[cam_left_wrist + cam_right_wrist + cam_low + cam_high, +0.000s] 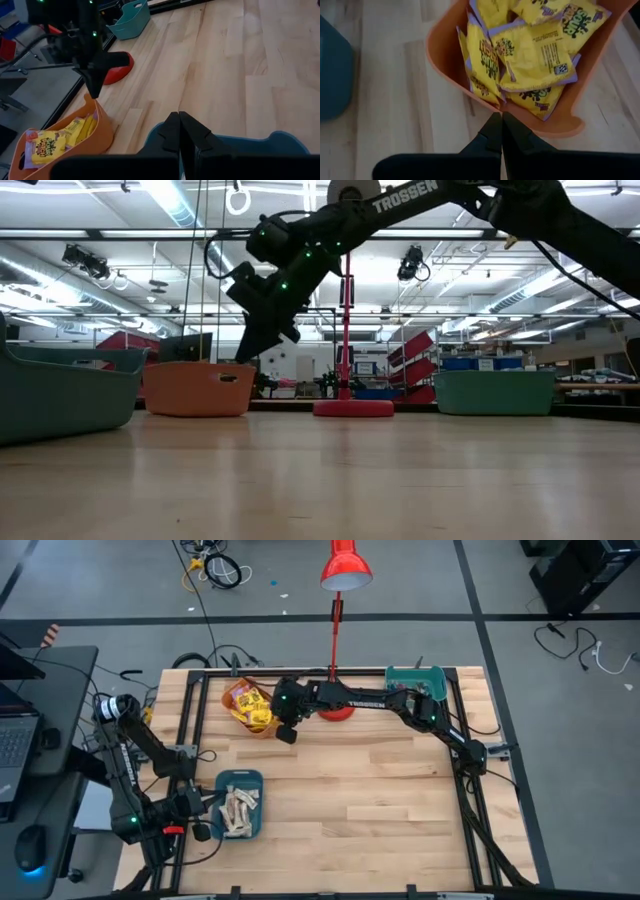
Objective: Sort candy
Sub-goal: Move the orange bin to the right of the blue bin
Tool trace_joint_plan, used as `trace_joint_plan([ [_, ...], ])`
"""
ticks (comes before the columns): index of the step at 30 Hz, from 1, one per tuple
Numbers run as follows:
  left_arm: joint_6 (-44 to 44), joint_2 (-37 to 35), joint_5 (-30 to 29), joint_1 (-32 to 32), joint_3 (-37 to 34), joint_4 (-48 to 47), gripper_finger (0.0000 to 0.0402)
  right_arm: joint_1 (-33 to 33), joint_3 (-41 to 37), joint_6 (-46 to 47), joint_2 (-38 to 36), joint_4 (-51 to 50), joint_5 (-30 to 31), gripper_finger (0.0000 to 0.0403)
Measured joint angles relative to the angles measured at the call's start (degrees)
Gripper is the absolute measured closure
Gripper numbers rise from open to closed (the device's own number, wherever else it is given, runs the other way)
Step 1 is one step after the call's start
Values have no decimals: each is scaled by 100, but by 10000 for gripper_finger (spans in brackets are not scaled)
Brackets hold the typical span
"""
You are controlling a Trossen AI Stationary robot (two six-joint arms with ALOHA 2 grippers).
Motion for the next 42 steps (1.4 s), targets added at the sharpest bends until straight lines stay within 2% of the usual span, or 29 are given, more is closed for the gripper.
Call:
trace_joint_plan([
  [15, 1, 2, -4, -1, 0, 90, 402, 37, -58, 485, -4, 706, 197, 403],
  [24, 22, 2, -4, 0, 0, 87, 402, -75, -383, 840, -5, 690, 210, 403],
  [42, 26, 0, -4, -2, 0, 87, 402, -88, -417, 708, -13, 82, 26, 403],
])
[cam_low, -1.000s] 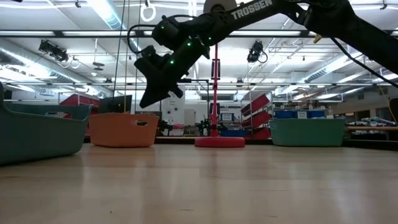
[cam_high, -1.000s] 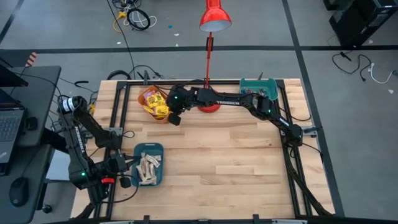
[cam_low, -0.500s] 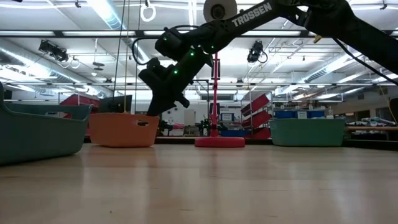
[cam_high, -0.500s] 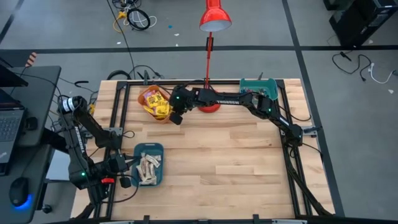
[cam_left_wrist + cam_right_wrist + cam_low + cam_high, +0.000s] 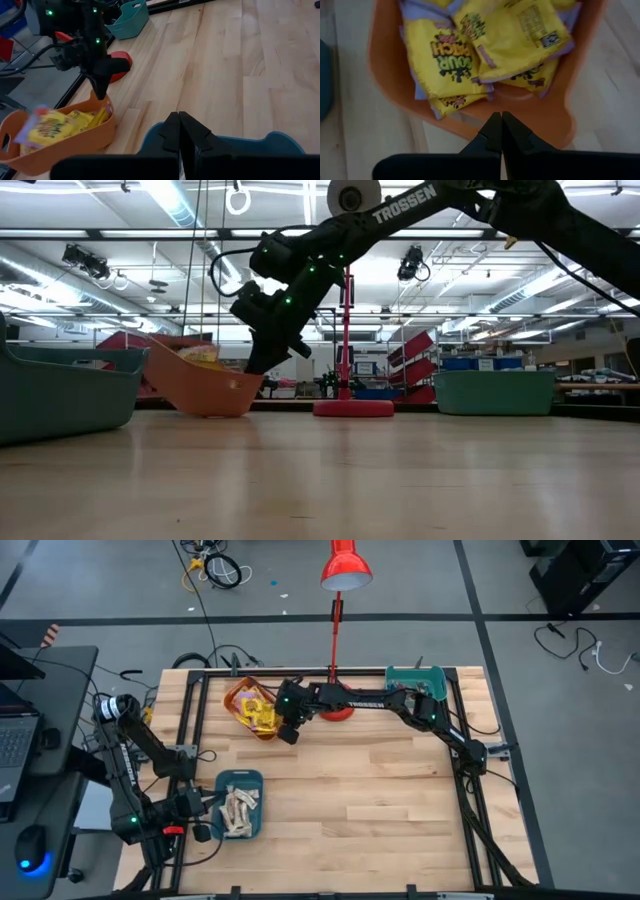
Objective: Sort candy
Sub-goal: Move the orange bin to the right of the blue bin
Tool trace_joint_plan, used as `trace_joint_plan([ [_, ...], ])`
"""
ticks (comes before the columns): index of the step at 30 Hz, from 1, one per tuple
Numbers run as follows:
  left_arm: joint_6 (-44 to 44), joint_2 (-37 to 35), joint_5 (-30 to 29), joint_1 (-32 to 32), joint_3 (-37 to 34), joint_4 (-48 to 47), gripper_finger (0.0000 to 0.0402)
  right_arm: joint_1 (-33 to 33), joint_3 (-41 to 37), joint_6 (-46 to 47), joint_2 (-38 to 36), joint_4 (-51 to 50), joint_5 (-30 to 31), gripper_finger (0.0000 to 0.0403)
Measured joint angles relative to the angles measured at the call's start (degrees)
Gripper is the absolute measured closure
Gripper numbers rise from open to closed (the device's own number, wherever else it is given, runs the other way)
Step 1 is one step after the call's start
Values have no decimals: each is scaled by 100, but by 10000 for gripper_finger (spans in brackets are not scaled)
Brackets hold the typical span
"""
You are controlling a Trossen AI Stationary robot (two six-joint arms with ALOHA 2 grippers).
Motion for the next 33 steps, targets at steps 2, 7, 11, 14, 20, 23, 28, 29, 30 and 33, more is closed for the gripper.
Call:
trace_joint_plan([
  [2, 0, 1, 0, 0, 0, -1, 402, -16, 0, -16, 0, 16, 1, 403],
  [7, 0, 1, 2, 2, 0, 0, 402, -46, 0, -44, 0, -77, 0, 403],
  [11, 0, 2, 2, 1, 0, 0, 402, -48, 60, -134, 4, -306, 8, 403],
  [14, 0, 2, 2, 0, 0, 0, 402, -48, 193, -213, 4, -456, 122, 403],
  [20, 0, 0, 4, 2, 0, 11, 402, -48, 662, -309, 4, -1150, 144, 403],
  [23, 0, 0, 5, 1, 0, 44, 402, -48, 844, -323, 11, -1503, 146, 403],
  [28, 0, 0, 7, 0, 0, 44, 402, -10, 920, -556, 11, -1384, 371, 403],
  [29, 0, 2, 7, 2, 0, 44, 402, 0, 920, -636, 11, -1298, 375, 403],
  [30, 0, 2, 4, 1, 0, 45, 402, 5, 900, -693, 11, -1232, 370, 403],
  [33, 0, 2, 4, 1, 0, 66, 402, 15, 785, -760, 4, -1326, 234, 403],
])
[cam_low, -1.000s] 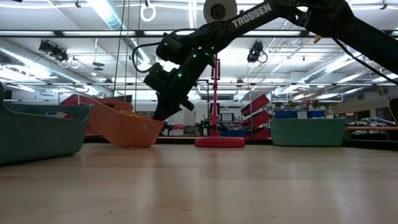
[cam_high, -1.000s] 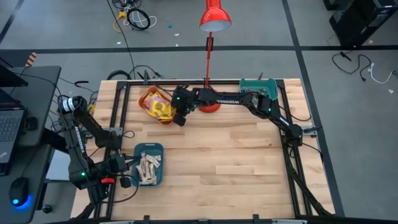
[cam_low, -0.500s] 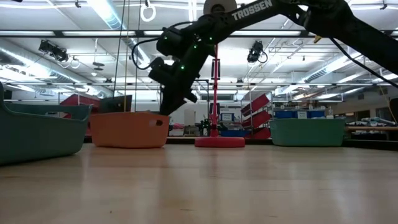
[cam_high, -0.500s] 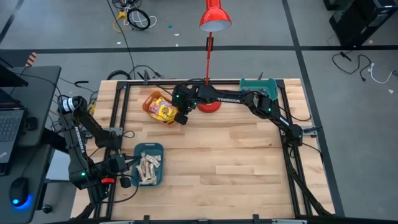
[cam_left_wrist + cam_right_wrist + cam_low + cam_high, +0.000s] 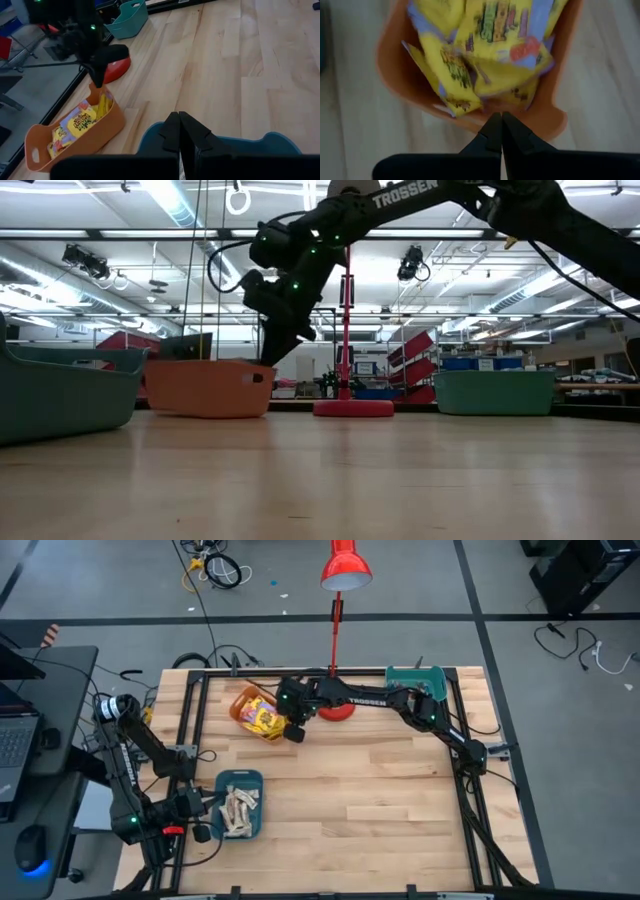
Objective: Sort candy
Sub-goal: Move the orange bin to the right of the blue bin
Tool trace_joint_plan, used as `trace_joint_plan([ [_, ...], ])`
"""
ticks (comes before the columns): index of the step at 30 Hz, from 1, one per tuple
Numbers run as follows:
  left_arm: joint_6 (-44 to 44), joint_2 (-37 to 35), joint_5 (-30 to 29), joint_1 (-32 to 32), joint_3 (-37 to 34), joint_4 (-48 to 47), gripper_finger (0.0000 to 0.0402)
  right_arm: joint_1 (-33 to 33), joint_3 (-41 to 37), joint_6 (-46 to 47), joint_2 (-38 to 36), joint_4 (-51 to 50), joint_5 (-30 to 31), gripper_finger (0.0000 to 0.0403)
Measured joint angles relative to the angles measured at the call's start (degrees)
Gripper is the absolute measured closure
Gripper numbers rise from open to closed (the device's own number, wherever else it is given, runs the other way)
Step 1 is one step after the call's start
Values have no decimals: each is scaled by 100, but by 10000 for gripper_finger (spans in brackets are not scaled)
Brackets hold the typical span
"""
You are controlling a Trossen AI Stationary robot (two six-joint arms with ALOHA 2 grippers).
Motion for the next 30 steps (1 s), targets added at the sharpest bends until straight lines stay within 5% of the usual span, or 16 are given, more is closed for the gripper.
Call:
trace_joint_plan([
  [30, -2, -1, 0, 1, 0, 182, 402, 598, -165, -99, 0, -698, -457, 403],
])
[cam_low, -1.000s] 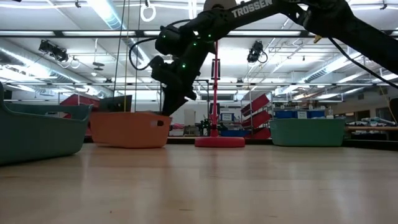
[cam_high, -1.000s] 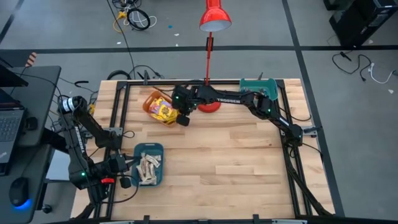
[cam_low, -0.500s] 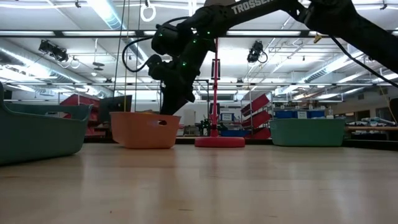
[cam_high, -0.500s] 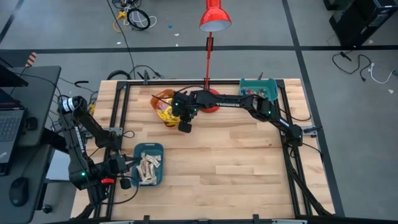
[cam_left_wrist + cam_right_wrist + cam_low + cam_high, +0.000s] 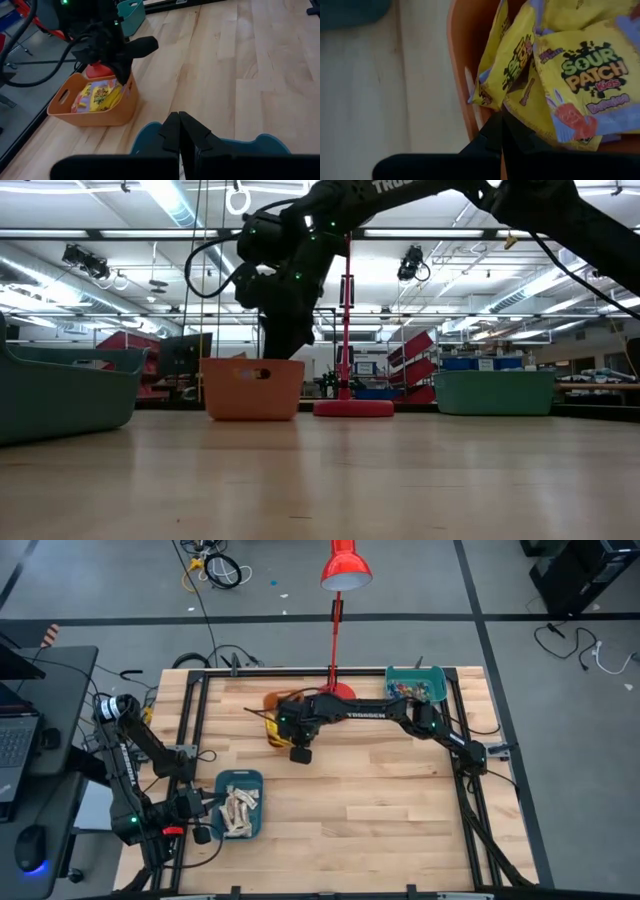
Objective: Sort candy
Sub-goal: Move the orange bin to the right of the blue bin
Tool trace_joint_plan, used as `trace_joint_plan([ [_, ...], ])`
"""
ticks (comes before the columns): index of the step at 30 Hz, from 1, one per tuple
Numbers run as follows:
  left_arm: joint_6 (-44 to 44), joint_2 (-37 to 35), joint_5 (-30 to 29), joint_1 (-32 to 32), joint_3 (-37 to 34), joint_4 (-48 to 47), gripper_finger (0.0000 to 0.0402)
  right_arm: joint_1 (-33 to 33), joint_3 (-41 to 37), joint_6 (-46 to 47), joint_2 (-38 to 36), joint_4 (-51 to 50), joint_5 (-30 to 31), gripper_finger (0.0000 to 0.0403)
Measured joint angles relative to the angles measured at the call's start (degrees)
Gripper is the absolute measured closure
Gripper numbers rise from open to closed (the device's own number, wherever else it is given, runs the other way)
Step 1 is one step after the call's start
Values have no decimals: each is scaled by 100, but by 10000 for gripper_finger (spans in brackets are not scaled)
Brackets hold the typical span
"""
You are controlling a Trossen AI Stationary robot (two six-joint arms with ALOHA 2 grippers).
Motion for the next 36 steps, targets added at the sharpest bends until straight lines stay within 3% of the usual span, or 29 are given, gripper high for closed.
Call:
trace_joint_plan([
  [21, 0, -1, 0, 0, 0, 108, 402, 735, 0, 52, 0, -457, -936, 403],
  [36, 0, 1, 0, 0, 0, 159, 402, 1580, 0, 472, 0, -963, -1160, 403],
])
